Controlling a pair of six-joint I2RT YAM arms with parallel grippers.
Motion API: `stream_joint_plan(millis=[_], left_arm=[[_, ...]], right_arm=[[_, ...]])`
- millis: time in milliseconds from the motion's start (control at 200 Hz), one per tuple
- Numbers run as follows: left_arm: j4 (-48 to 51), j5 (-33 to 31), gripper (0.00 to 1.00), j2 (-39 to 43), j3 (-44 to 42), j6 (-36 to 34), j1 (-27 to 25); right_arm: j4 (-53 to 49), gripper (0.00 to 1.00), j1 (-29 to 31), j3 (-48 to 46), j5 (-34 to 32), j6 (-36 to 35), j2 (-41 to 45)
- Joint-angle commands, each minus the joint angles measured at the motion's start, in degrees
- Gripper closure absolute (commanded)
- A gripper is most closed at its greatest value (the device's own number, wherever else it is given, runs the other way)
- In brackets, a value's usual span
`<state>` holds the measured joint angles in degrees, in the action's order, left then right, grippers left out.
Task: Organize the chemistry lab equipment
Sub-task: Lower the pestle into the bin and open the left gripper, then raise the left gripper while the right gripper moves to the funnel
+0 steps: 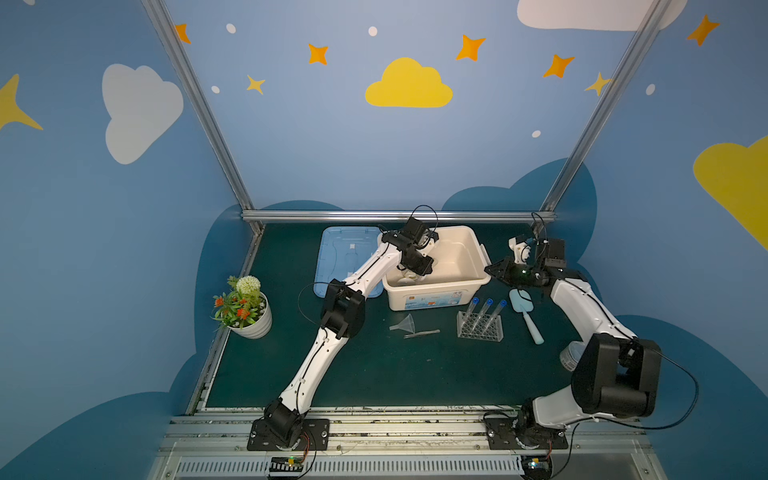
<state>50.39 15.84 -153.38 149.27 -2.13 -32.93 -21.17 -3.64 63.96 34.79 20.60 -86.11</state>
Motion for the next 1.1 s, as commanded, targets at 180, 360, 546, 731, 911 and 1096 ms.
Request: stream_joint_plan(millis=[180, 360, 546, 731, 911, 1096], left_arm=[[0.76, -0.21, 0.85, -1.75, 1.24, 0.18, 0.09], [-0.30, 0.89, 0.67, -1.24, 1.27, 1.67, 0.12], [-3.08, 2.46, 0.45, 1.58, 1.20, 4.03, 0.06], [-6.72, 3.32, 0.27, 5.37, 1.11, 6.42, 0.04], [-8.27, 2.50, 0.00, 10.23, 1.11, 8.68, 0.16], [-8.26, -0.88, 0.00, 17.00, 1.10, 9.68, 0.38]], right_arm=[[-2.68, 0.82, -0.32, 1.48, -0.81, 0.68, 1.37], [-4.80, 0.63, -0.56, 4.58, -2.26, -0.25, 2.93], [-5.70, 0.44, -0.38, 7.20, -1.11, -0.83, 6.67], [-6.06, 0.39, 1.63, 6.37, -2.10, 0.83, 13.56], [-6.71, 0.37, 6.10, 2.46, -2.99, 5.40, 20.31], [-8.35, 0.40, 16.15, -0.76, -7.36, 7.93, 24.33]])
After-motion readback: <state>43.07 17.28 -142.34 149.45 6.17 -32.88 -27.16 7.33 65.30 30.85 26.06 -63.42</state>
